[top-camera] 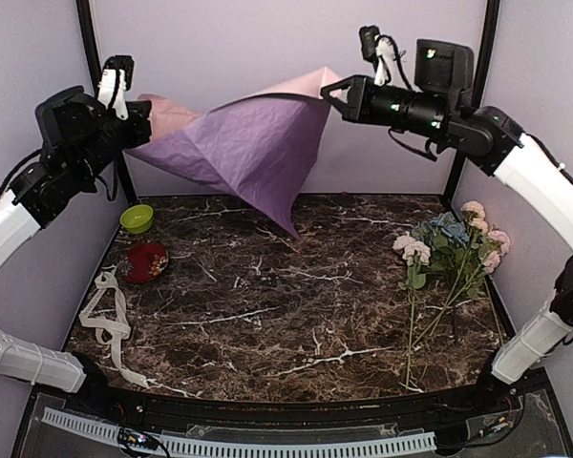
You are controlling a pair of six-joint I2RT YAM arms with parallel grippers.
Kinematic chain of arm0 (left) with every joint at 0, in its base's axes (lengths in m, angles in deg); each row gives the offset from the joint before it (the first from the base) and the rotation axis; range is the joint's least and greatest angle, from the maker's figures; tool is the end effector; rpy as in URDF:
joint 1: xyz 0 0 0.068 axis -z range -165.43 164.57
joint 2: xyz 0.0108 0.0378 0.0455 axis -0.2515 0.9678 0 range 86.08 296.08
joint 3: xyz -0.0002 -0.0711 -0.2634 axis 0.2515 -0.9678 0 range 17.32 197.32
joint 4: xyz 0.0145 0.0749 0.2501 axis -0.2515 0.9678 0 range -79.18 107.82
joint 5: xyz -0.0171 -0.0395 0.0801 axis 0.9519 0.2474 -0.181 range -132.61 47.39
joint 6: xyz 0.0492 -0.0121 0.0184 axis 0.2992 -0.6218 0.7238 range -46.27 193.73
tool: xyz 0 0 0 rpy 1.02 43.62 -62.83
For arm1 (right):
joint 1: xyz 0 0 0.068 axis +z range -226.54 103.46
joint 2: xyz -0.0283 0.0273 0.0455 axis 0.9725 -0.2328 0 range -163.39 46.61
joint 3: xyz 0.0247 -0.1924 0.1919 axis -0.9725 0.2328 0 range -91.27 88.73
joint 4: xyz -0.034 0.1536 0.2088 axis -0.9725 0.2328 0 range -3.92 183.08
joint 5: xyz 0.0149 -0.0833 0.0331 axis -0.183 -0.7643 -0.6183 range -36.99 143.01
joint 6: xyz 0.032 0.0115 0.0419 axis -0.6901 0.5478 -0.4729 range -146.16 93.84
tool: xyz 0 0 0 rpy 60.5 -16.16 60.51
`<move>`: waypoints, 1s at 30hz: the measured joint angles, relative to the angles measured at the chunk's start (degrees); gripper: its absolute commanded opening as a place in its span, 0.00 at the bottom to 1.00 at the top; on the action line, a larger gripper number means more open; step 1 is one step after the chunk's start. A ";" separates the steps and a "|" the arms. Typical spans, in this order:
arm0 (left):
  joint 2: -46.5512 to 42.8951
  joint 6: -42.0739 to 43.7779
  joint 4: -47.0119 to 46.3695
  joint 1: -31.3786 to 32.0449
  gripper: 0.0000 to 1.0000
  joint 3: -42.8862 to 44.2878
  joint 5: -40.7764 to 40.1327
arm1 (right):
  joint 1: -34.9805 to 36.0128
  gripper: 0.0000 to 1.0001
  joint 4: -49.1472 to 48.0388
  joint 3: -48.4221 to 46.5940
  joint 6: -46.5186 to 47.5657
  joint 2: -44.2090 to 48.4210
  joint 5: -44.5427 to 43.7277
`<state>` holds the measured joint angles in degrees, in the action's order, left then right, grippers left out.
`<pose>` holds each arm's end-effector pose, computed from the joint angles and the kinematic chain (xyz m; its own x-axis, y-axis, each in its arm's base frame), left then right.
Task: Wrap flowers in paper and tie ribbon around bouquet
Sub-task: Flatten the folded wrapping paper at the center of the board.
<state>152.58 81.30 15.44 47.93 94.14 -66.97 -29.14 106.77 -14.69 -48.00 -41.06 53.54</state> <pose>0.2176 -0.1257 0.4691 0.1031 0.0759 -0.9918 0.1460 0.9851 0.0906 0.2285 0.2489 0.4920 -0.3305 0.1904 -0.9244 -0.6673 0.6455 0.3715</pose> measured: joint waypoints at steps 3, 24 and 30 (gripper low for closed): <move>-2.19 2.73 -2.32 0.00 0.00 4.31 -0.35 | 0.37 0.00 0.26 -4.81 5.66 2.84 -0.81; -16.46 -22.29 8.02 -0.81 0.00 -35.06 5.29 | 9.97 0.00 -24.02 67.78 -19.39 15.02 8.28; -12.02 -24.72 8.31 -3.65 0.00 -37.20 3.85 | 16.57 0.00 -31.78 70.86 -25.68 8.02 10.36</move>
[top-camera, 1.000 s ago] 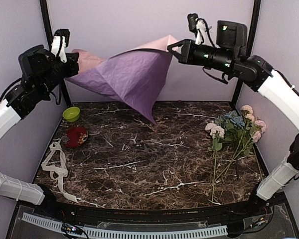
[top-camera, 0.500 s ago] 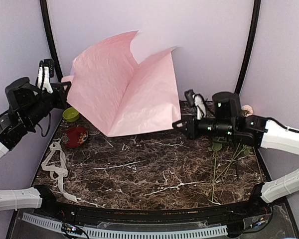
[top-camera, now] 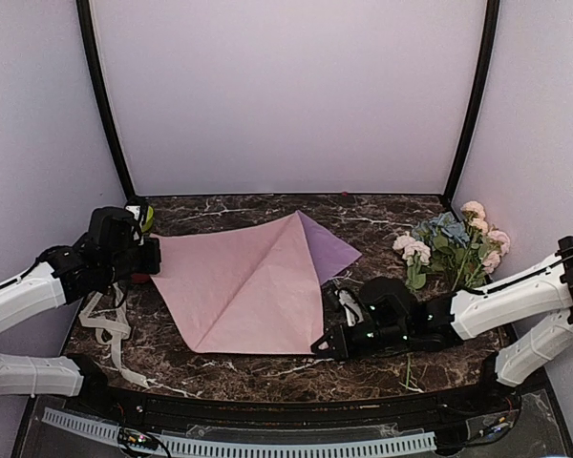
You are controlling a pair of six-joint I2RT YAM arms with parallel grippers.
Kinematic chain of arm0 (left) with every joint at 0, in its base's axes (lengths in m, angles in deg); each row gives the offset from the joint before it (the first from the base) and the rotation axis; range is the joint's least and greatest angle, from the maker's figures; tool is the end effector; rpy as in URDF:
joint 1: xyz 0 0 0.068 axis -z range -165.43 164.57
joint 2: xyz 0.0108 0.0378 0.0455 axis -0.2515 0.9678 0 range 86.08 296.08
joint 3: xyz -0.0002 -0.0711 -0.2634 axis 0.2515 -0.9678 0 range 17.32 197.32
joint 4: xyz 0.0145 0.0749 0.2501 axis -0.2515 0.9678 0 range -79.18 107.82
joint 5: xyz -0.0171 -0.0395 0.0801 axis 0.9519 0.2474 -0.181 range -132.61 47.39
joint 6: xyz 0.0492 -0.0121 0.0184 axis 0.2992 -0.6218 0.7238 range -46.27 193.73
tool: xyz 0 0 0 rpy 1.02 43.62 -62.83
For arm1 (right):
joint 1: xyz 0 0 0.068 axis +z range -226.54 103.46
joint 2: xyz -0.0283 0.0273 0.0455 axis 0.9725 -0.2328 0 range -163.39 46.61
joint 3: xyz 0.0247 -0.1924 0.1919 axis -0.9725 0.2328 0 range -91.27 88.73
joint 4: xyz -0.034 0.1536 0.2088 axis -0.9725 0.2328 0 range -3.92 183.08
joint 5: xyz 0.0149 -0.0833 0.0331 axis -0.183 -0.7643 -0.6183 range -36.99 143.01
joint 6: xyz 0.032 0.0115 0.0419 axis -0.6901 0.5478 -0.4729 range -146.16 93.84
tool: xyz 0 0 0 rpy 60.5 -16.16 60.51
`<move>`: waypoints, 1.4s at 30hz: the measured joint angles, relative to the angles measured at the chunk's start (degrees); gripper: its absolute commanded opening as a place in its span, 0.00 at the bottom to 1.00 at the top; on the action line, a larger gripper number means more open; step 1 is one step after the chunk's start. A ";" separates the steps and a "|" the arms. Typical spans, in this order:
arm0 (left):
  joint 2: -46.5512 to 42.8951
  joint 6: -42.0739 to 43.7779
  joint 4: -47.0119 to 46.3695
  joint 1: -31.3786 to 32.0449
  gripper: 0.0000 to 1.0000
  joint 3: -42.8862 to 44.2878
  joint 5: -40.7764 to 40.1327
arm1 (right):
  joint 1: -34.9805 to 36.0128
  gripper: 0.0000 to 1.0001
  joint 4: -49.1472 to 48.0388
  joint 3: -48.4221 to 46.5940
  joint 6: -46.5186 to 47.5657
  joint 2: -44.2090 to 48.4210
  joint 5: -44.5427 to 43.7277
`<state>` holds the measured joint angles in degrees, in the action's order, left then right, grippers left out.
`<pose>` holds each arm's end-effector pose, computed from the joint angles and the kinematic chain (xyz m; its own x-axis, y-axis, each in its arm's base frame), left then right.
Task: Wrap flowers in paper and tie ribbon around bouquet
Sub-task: Flatten the folded wrapping paper at the center of the board.
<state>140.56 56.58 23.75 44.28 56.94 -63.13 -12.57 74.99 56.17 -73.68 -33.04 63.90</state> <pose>0.1918 -0.0951 0.2735 -0.4444 -0.0643 -0.8935 0.0669 0.9923 -0.1047 0.1131 0.2468 0.1706 -0.8745 -0.1402 -0.4642 -0.4508 0.5878 0.6717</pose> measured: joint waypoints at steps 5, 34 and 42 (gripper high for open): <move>1.73 0.28 0.00 -1.14 0.00 -0.24 -0.92 | 7.02 0.00 -1.79 1.16 -3.02 -0.94 -0.52; 1.70 9.68 -6.01 -1.31 0.00 -3.21 -0.46 | 9.77 0.37 13.97 -2.45 -2.49 11.87 -4.50; 0.59 10.36 -5.66 -1.33 0.00 -3.21 -0.59 | -16.79 0.22 18.95 -15.78 14.49 12.94 -14.21</move>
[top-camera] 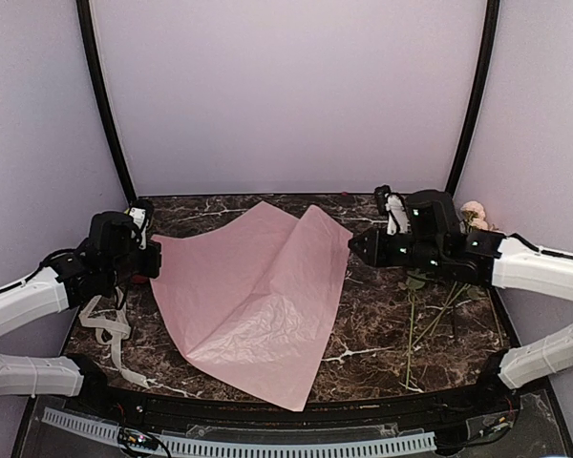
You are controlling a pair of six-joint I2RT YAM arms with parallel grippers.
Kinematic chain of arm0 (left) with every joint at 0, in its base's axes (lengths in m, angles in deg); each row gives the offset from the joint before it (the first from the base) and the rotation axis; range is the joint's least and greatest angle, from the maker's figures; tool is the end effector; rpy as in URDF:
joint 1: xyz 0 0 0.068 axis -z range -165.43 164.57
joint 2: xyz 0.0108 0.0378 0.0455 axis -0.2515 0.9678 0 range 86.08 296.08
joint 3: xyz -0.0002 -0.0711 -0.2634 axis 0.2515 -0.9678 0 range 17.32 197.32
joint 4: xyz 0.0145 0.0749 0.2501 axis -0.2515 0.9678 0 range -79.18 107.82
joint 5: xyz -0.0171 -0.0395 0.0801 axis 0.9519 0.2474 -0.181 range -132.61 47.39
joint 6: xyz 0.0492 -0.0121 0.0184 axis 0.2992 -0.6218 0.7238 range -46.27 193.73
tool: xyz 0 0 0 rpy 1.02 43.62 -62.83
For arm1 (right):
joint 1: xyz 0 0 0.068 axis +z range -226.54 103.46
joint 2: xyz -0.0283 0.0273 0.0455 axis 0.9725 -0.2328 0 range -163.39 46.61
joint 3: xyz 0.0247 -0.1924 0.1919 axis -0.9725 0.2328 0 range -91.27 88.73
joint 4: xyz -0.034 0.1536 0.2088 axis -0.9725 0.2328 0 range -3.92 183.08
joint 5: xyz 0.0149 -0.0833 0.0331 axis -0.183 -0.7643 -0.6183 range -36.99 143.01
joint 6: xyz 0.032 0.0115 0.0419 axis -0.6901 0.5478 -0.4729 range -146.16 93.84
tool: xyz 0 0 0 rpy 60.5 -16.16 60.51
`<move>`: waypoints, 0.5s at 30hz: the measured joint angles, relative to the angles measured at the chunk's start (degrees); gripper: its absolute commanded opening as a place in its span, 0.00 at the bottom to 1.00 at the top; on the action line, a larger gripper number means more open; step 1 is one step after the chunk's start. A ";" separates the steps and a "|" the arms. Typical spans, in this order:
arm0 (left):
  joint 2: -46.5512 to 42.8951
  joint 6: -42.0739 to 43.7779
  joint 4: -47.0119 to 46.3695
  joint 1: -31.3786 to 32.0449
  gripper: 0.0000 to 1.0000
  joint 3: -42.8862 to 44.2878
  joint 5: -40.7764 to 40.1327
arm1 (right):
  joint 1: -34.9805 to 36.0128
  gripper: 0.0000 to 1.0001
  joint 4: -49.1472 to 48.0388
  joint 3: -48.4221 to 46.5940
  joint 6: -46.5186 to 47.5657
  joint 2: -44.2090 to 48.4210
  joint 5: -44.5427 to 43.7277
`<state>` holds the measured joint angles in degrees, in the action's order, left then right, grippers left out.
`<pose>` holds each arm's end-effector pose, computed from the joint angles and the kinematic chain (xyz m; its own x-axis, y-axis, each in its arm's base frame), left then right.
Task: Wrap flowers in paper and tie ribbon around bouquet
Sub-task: Flatten the folded wrapping paper at the center of the board.
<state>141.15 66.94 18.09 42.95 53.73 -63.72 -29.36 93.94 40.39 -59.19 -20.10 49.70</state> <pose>0.1966 -0.0917 0.2616 -0.4008 0.0913 -0.9116 0.1120 0.9924 0.0501 0.1818 0.1931 0.2873 -0.6320 0.1188 -0.7658 -0.4206 0.7774 0.4677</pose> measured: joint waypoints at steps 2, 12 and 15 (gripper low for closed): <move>-0.02 0.00 0.17 0.02 0.00 0.00 0.02 | -3.10 0.18 0.00 -4.33 3.72 -7.32 -0.37; -1.09 0.00 0.28 0.00 0.00 -0.02 0.04 | -9.97 0.06 5.97 -33.27 18.12 -45.35 3.45; -1.09 -0.02 0.28 0.00 0.00 -0.02 0.09 | -10.14 0.02 7.34 -35.82 20.37 -50.56 4.68</move>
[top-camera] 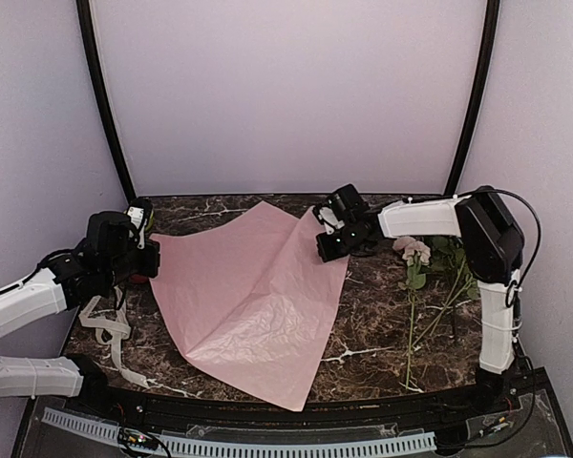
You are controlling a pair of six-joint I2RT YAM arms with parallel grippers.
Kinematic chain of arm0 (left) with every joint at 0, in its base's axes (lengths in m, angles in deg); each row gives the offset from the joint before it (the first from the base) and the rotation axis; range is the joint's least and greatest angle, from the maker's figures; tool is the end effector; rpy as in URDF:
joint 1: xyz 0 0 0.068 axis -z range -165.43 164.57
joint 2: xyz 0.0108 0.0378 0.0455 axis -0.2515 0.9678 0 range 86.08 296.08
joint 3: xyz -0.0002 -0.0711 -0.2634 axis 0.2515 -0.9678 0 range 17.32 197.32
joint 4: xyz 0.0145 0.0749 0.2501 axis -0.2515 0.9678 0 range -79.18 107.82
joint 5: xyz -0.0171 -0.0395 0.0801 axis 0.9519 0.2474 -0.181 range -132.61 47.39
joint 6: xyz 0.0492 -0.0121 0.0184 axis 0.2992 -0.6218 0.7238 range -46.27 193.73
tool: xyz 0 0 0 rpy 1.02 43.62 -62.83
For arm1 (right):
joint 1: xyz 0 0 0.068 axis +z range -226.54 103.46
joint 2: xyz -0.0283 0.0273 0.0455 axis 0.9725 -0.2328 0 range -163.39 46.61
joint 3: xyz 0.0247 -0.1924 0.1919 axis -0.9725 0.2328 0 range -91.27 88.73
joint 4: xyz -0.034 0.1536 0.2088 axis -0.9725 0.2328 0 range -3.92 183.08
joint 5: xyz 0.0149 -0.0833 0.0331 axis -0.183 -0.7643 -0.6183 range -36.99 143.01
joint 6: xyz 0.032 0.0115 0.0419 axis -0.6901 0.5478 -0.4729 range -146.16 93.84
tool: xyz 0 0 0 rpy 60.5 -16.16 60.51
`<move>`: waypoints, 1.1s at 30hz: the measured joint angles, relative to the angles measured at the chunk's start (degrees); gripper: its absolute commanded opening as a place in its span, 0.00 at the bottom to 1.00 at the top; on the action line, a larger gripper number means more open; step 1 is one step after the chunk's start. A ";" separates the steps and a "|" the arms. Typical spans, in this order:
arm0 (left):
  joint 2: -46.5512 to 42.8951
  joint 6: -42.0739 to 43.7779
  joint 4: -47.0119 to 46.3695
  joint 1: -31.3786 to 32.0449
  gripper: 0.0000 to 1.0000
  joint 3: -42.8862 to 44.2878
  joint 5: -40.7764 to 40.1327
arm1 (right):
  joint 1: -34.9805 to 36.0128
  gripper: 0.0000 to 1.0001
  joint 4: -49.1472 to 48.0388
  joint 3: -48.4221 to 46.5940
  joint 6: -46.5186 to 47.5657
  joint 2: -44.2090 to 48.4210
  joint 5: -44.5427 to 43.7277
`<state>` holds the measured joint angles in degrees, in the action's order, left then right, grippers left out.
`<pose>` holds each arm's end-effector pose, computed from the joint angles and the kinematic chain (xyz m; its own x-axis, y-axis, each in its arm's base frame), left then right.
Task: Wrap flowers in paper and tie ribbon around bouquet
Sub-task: Flatten the folded wrapping paper at the center of the board.
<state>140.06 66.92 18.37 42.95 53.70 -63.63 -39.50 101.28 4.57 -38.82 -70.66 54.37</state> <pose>0.1938 -0.0902 0.2646 -0.3900 0.0850 -0.9169 0.1128 0.9926 0.0441 0.3601 0.2728 0.1828 -0.7165 -0.2660 -0.6449 -0.4692 0.8679 0.1632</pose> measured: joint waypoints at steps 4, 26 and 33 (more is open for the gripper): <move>0.02 -0.02 0.02 0.00 0.00 0.00 0.02 | 0.02 0.01 2.82 0.17 0.87 -3.91 0.26; 5.70 -2.14 -0.70 -0.04 0.00 0.00 0.15 | 0.09 0.00 2.03 36.22 -10.29 23.15 -5.49; 16.24 -2.05 -4.85 -0.33 0.00 1.11 -0.94 | 0.09 0.00 8.39 35.74 -10.56 24.52 -5.25</move>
<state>156.30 64.86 13.52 42.62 54.82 -64.57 -39.41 109.68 40.31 -49.38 -46.14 49.13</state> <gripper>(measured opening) 0.005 0.004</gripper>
